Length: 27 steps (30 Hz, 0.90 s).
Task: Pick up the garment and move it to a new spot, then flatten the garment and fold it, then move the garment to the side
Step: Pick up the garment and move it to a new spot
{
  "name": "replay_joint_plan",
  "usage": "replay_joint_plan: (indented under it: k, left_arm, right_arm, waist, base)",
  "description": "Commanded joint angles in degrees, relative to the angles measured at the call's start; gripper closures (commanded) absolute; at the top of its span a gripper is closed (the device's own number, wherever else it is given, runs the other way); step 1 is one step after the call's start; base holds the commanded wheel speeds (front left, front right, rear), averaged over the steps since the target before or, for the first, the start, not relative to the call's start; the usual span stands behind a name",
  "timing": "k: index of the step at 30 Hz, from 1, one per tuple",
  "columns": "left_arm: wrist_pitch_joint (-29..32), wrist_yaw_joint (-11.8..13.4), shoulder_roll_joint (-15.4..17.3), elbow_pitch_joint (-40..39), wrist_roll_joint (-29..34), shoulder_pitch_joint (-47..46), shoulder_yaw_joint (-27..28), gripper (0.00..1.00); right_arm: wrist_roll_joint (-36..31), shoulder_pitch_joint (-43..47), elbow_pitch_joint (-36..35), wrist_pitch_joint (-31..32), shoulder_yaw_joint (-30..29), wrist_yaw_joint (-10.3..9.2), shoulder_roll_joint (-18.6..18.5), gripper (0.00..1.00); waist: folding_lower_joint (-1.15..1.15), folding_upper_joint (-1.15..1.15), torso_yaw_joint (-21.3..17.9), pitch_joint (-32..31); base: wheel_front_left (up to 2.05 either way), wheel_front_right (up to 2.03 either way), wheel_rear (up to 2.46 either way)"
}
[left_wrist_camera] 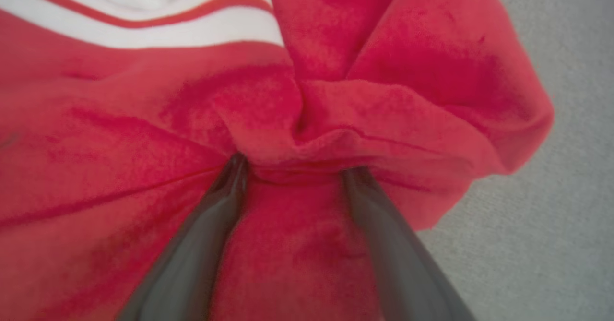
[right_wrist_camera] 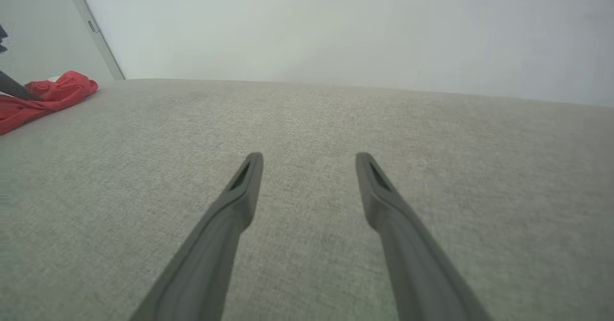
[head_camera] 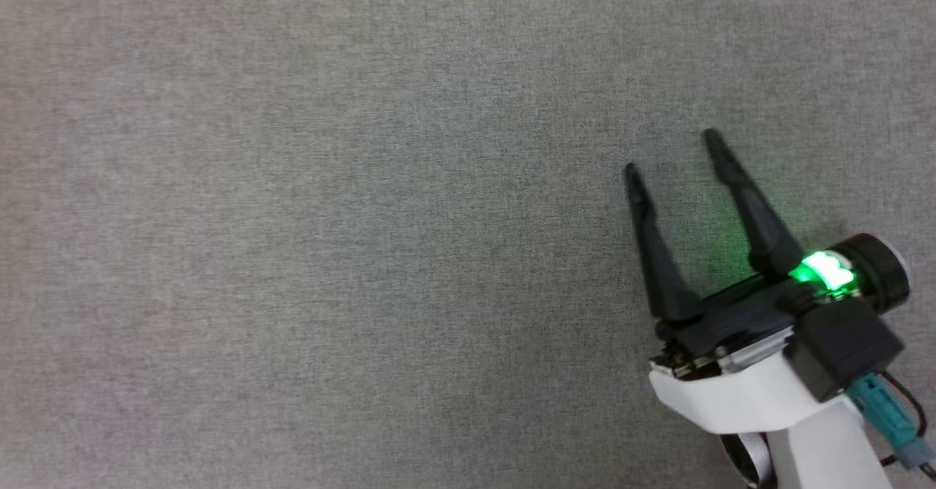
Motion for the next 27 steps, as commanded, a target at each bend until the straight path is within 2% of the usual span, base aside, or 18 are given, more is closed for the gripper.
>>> replay_joint_plan:
  k: [1, 4, 5, 6, 10, 18, 24, 27]
  left_arm:
    - [0.8, 0.2, -0.7, 1.1, 0.1, -0.3, -0.6, 0.0]
    - [2.7, -0.4, -1.3, 2.1, 0.0, 1.1, -2.1, 0.0]
    - [3.2, -0.7, -1.5, 2.4, 0.0, 1.5, -2.5, 0.53]
    - [3.6, -0.9, -1.7, 2.5, -0.2, 2.0, -2.8, 1.0]
    - [1.5, -1.5, -2.2, 2.4, -0.2, 1.8, -2.7, 1.0]
    - [-9.1, -2.9, -1.3, 0.1, 2.4, 0.5, -3.2, 1.0]
    - [-19.3, -3.2, -1.6, -5.6, 4.4, 1.0, -6.4, 1.0]
    - [-25.3, -3.2, -0.6, -12.2, 4.7, 2.3, -11.2, 1.0]
  right_arm:
    - [-0.7, 0.2, 0.1, -0.1, 0.3, -0.02, 0.0, 0.0]
    - [-0.9, 0.6, 0.2, -0.1, 0.0, -0.02, 0.0, 0.0]
    - [-0.8, 0.7, 0.2, -0.1, -0.2, -0.02, 0.0, 0.0]
    - [-0.6, 0.7, 0.2, -0.1, -0.3, -0.02, 0.0, 0.0]
    - [-1.1, 0.5, 0.5, -0.1, 0.2, -0.02, 0.0, 0.0]
    - [-0.7, 0.8, 1.8, -0.1, -0.5, -0.02, 0.0, 0.0]
    - [0.8, 2.4, 3.1, -0.1, -3.3, -0.02, 0.0, 0.0]
    - [1.8, 3.7, 4.0, -0.1, -5.3, -0.03, 0.0, 0.0]
  waist:
    - [-0.01, 0.0, -0.5, 0.6]
    - [-0.01, 0.0, -0.6, 0.8]
    - [-0.01, 0.0, -0.6, 0.8]
    - [-0.01, 0.0, -0.5, 0.7]
    - [-0.01, 0.0, 0.0, -0.3]
    - [-0.01, 0.0, 1.0, -5.9]
    - [-0.01, 0.0, 1.3, -12.7]
    - [-0.01, 0.0, 1.4, -17.0]
  base:
    - [0.0, 0.0, 0.0]
    - [0.0, 0.0, 0.0]
    - [0.0, 0.0, 0.0]
    - [0.0, 0.0, 0.0]
    - [0.0, 0.0, 0.0]
    - [0.0, 0.0, 0.0]
    - [0.0, 0.0, 0.0]
    - [0.0, 0.0, 0.0]
